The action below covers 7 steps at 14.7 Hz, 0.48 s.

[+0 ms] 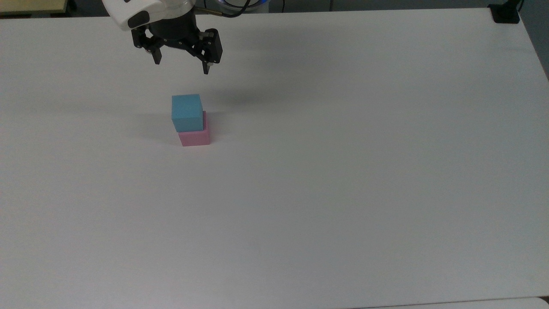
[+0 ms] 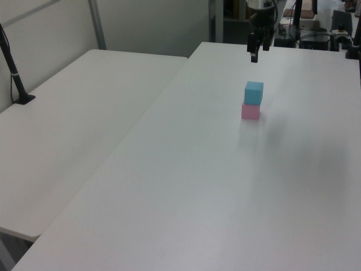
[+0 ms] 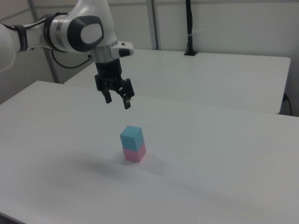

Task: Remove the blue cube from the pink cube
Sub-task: 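Lower the open gripper down over the light-blue cube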

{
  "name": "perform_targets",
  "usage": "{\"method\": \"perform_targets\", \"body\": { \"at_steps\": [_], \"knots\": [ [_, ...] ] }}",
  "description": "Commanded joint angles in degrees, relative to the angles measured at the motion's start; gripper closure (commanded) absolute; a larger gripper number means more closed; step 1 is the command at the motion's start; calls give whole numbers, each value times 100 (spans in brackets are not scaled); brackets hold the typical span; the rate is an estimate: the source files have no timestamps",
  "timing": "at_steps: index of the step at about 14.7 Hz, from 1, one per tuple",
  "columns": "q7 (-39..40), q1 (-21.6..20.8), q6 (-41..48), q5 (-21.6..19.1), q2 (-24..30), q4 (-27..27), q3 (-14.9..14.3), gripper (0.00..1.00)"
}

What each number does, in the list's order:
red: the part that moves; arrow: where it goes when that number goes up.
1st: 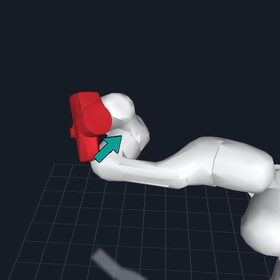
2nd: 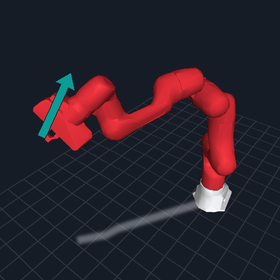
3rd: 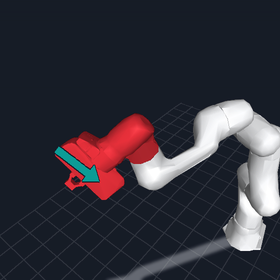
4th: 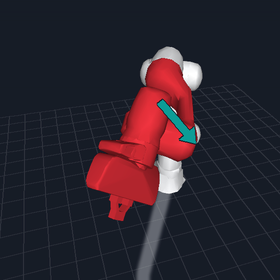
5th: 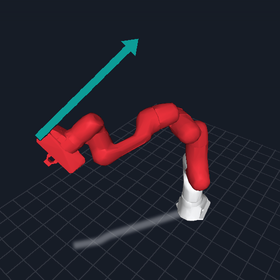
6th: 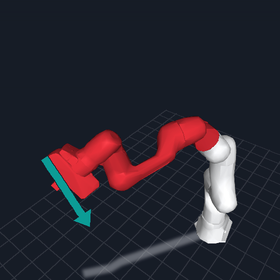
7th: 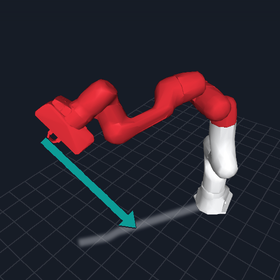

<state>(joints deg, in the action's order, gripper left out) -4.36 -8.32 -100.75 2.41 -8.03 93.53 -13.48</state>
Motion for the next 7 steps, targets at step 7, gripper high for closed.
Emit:
{"method": "perform_targets", "body": {
  "at_steps": [7],
  "knots": [
    [393,-64,-953,303,-576,437,-40,0]
  ]
}}
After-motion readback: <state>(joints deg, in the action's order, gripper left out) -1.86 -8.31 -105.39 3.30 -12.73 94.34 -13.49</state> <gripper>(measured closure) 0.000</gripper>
